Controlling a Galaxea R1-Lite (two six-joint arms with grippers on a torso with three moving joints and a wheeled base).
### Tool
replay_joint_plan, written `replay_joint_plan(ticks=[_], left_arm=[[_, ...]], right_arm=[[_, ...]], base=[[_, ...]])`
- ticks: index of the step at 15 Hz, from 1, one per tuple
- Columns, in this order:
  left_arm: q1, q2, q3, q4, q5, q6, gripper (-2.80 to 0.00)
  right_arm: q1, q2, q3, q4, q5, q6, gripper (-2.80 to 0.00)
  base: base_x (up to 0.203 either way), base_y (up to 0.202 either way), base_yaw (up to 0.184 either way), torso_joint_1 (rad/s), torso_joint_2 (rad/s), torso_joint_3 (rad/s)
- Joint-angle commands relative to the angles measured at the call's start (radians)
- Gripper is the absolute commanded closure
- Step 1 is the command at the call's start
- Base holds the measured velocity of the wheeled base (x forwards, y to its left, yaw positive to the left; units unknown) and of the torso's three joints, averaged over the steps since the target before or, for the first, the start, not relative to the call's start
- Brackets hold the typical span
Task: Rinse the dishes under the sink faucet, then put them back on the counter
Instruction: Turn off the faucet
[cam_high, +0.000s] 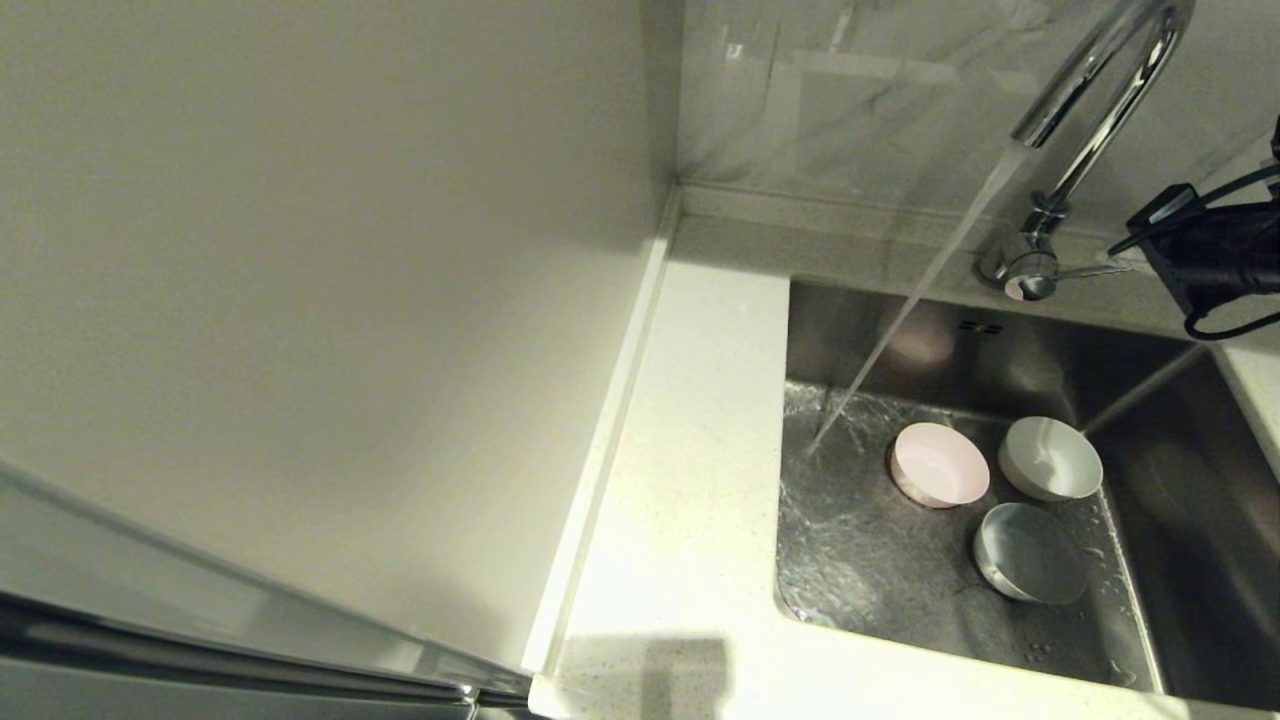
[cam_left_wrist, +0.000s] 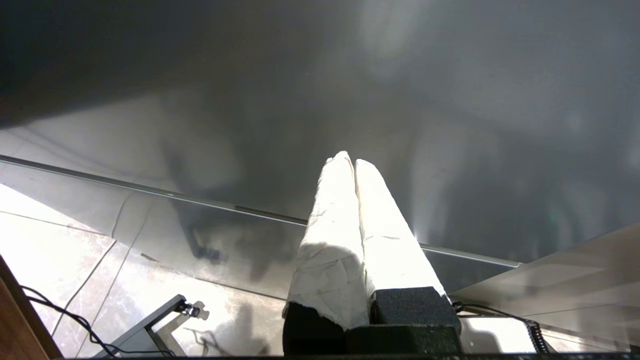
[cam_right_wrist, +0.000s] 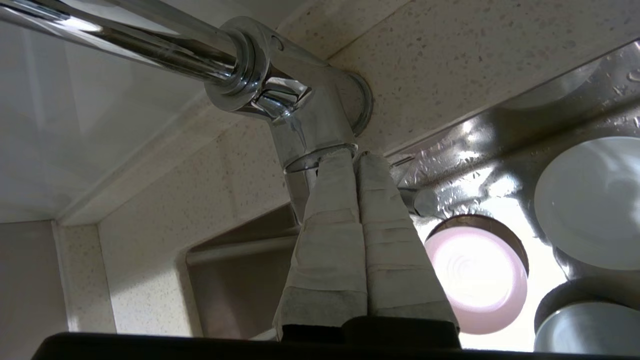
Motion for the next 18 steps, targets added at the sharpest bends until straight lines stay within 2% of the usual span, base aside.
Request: replay_joint_plan(ticks=[1,6,11,14,18], left_arm=[[-0.001,-0.003,0.0,0.0,0.0,0.0,0.0],[0.0,-0.003,0.0,0.0,0.0,0.0,0.0],[0.0,-0.003,0.0,0.0,0.0,0.0,0.0],[0.0,-0.003,0.0,0.0,0.0,0.0,0.0],[0.0,-0.003,0.0,0.0,0.002,0.0,0.0]], right_arm=[[0.0,-0.005,0.0,0.001,0.0,0.005,0.0],[-0.005,-0.085,-0.047,0.002,0.004,0.055,0.0],[-0.026,-0.115,0.042,0.018,0.013,-0.076,0.0],[-0.026,-0.123,0.091,0.056,0.017,-0.186,0.0],[-0.025,-0.112,0.092,0.087,0.018,-0.218,0.0]], base=[[0.0,0.0,0.0,0.0,0.0,0.0],[0.0,0.0,0.0,0.0,0.0,0.0],[0.0,0.0,0.0,0.0,0.0,0.0],[0.0,0.0,0.0,0.0,0.0,0.0],[0.0,0.0,0.0,0.0,0.0,0.0]])
